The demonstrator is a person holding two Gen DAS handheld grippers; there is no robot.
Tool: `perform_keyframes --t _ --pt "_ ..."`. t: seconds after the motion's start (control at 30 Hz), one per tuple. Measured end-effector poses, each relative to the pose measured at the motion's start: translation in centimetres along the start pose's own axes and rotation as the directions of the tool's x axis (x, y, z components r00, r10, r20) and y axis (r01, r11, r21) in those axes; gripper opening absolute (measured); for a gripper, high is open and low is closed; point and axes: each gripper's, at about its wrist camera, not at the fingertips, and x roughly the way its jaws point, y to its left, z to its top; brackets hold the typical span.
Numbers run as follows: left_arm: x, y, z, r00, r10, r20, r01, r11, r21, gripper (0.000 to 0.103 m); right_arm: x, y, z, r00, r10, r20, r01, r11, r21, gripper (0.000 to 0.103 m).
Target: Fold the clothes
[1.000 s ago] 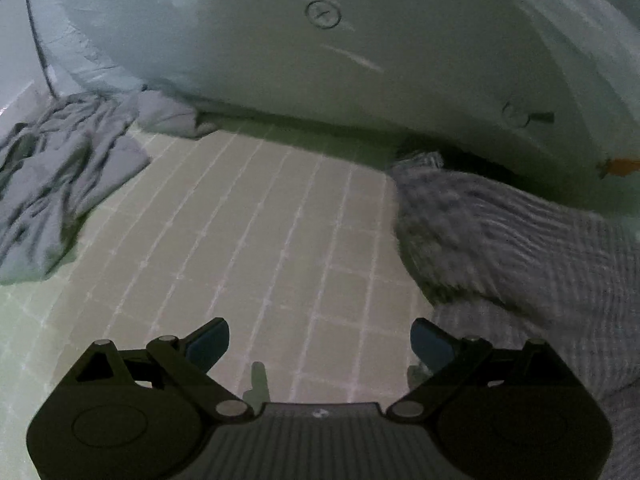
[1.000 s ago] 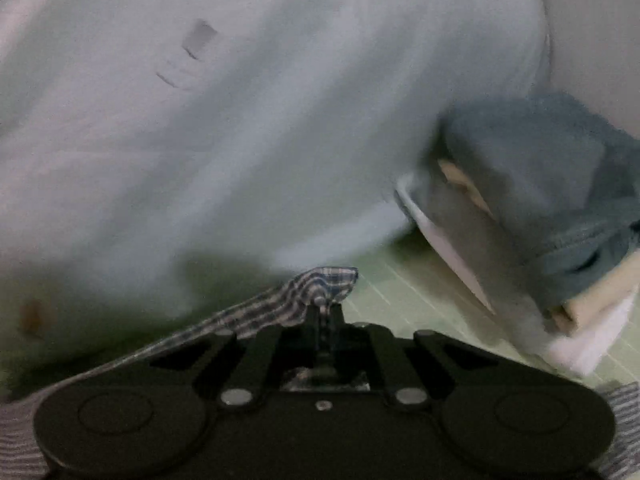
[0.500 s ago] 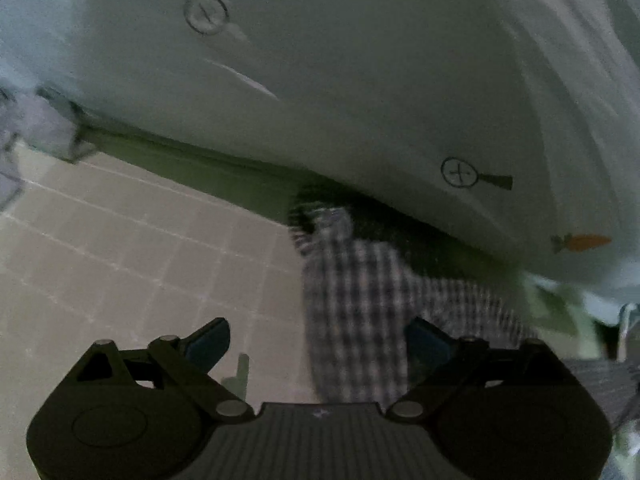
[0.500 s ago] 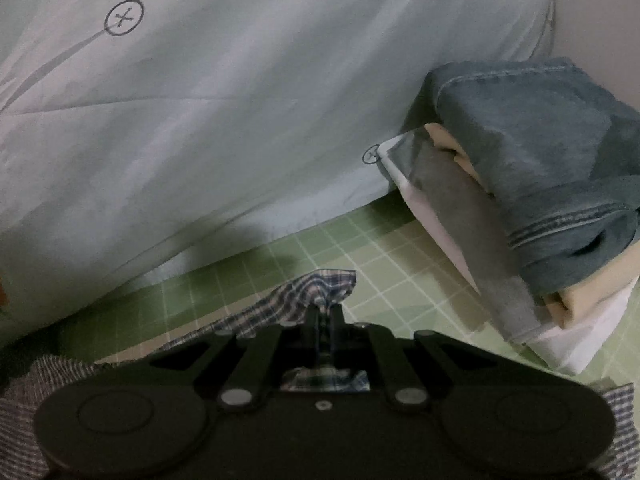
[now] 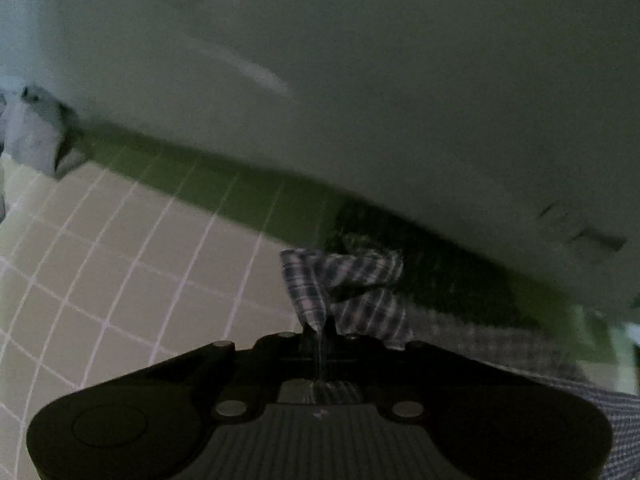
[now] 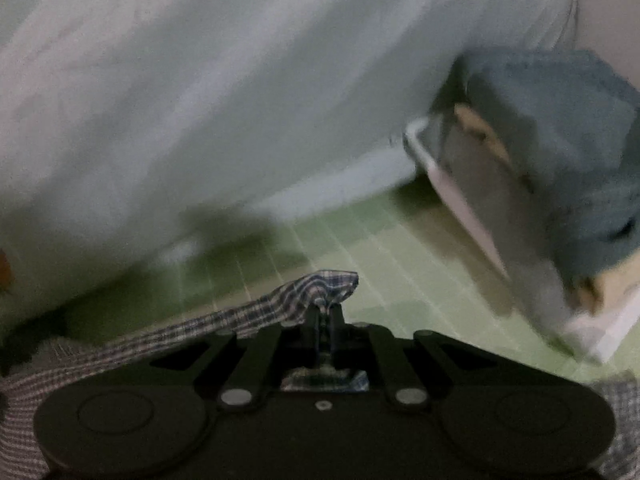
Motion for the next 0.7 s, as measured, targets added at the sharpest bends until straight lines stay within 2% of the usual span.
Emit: perform_keyframes --t 0.03,0.07,0.1,0.17,0.3,0.47,0.57,0.7 --pt "-0.5 0.1 -0.1 1.0 0.012 0.006 -0.012 1.0 0.007 0.019 -0.2 0.2 -0.2 1.0 -0.002 0.003 0.002 1.0 -0.001 0.005" --pt "-1.1 0.2 -0.3 1.0 0.026 0.017 -0.026 1.0 0.015 0.035 -0.4 0.4 -0.4 1.0 -0.004 0.007 0.004 1.0 -0.002 0.005" --pt "-1.8 0.1 -0.4 0.999 0.036 0.03 -0.037 0.999 0.029 0.055 -0.8 0.6 -0.6 1.0 -0.004 0.012 0.004 1.0 -0.004 0.005" --pt "-3.3 -0.1 -0.6 0.998 0.045 0.052 -0.047 0.998 0.048 0.079 -2.0 1.3 -0.7 0.999 0.009 0.032 -0.008 1.0 -0.02 0.005" --pt "-7.3 1.1 -2.4 0.996 0.066 0.064 -0.068 0.997 0.032 0.08 -5.7 3.3 -1.7 0.992 0.079 0.098 -0.072 0.995 -0.069 0.005" --pt "-13.8 3.1 -8.2 0.995 0.059 0.085 -0.059 0.998 -0.005 0.084 -12.0 7.6 -5.8 0.974 0.166 0.152 -0.121 0.956 -0.268 0.005" --pt "-17.3 3.8 -12.8 0.994 0.073 0.084 -0.072 0.997 -0.012 0.085 -15.1 10.2 -9.5 0.967 0.203 0.155 -0.122 0.901 -0.417 0.005" --pt "-19.9 5.3 -18.5 0.994 0.097 0.049 -0.096 0.995 -0.024 0.085 -18.1 13.3 -16.0 0.966 0.227 0.124 -0.106 0.783 -0.613 0.005"
